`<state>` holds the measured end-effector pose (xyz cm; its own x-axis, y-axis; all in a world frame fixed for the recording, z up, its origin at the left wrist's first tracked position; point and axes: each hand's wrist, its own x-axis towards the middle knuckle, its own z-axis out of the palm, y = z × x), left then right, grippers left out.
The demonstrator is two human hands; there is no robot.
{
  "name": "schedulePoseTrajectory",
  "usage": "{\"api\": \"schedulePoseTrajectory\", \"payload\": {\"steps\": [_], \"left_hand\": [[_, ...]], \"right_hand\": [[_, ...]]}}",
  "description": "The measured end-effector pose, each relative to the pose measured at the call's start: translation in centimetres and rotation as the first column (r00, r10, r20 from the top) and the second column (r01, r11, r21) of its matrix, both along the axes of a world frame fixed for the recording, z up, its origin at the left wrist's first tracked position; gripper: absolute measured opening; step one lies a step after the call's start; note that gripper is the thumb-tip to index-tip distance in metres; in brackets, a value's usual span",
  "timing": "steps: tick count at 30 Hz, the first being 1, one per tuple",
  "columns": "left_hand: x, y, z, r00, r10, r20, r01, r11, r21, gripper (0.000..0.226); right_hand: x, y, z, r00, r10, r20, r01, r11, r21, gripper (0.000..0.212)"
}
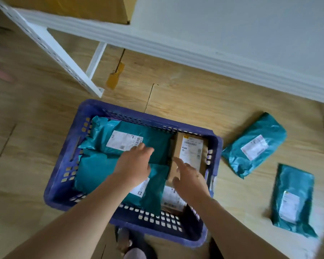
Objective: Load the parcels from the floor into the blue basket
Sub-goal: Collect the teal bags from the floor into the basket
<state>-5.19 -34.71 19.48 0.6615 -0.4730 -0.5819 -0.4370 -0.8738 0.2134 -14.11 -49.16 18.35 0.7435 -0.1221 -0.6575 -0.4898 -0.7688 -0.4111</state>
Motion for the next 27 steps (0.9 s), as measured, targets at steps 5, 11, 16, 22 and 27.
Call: {"api": "schedulePoseTrajectory", "payload": {"steps": [5,11,16,22,27], "left_hand": [[-3.0,-9.0,3.1,0.995,-0.092,0.033,0.096,0.982,-0.16,0.04],[-7.1,-17.7,6.1,0.982,-0.19,0.012,0.187,0.95,-0.249,0.04],[-11.3,-23.4,7.4,0.962,-0.273,0.018,0.269,0.932,-0.244,0.039],[-16.8,-29.5,7.8,0.959,-0.285,-0.001,0.277,0.935,-0.221,0.039],[-21.4,-35.0,7.4,0.951,-0.302,-0.068,0.283,0.937,-0.205,0.043]], "right_hand": [[-3.0,-7.2,3.7,0.988,-0.136,0.069,0.139,0.989,-0.039,0.054],[-8.9,-14.9,6.8,0.953,-0.294,0.077,0.3,0.951,-0.072,0.05],[-14.1,-20.4,8.0,0.902,-0.429,0.044,0.431,0.9,-0.06,0.047],[-20.7,-26.9,8.3,0.841,-0.541,-0.007,0.54,0.839,-0.068,0.043],[-26.5,-33.1,8.5,0.782,-0.622,-0.053,0.616,0.782,-0.093,0.04]]}}
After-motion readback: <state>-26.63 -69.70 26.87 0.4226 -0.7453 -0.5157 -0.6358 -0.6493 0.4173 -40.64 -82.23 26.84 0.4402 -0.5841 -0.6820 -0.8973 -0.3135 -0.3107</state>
